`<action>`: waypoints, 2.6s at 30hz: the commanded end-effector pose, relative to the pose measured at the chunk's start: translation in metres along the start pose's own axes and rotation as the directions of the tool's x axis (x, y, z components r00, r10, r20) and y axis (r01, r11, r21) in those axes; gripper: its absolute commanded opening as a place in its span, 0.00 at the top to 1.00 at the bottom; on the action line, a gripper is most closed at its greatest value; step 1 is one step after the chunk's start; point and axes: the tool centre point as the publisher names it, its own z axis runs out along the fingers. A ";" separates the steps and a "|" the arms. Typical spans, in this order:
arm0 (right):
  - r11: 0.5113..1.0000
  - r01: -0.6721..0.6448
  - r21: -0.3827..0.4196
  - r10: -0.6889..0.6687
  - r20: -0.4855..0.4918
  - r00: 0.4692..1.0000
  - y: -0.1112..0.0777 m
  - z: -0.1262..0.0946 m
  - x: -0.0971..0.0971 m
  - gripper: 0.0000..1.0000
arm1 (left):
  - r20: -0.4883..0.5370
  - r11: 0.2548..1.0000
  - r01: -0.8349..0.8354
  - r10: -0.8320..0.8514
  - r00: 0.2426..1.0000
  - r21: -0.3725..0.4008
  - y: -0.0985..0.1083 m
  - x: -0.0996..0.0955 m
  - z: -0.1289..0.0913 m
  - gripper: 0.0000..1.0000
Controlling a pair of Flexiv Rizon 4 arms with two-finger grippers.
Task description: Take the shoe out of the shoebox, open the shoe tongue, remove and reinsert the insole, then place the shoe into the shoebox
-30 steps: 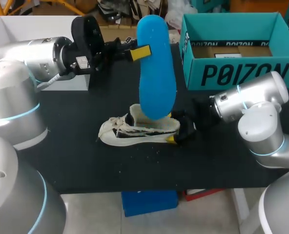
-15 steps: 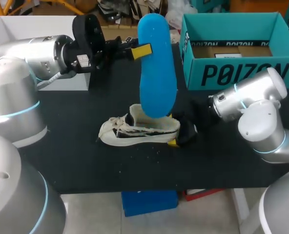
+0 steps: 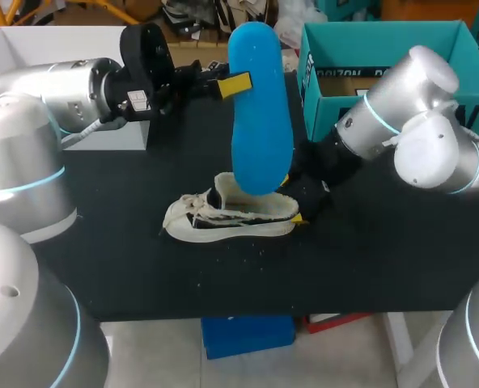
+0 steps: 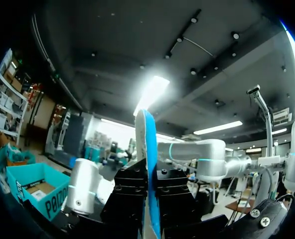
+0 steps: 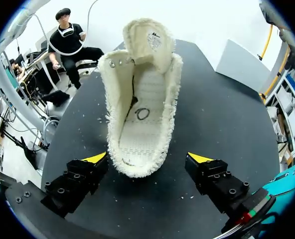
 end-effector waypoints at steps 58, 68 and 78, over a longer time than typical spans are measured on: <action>0.885 -0.078 0.459 0.069 0.038 0.997 0.059 0.016 0.022 0.00 | 0.002 1.000 -0.002 0.002 1.000 0.001 0.001 0.000 0.001 1.00; 0.966 -0.003 0.260 -0.021 0.089 0.996 0.059 0.015 0.024 0.00 | 0.002 1.000 -0.002 0.002 1.000 0.001 0.001 0.000 0.001 1.00; 0.998 0.063 0.011 -0.064 0.090 0.994 0.059 0.016 0.020 0.00 | 0.002 1.000 -0.002 0.002 1.000 0.001 0.001 0.000 0.001 1.00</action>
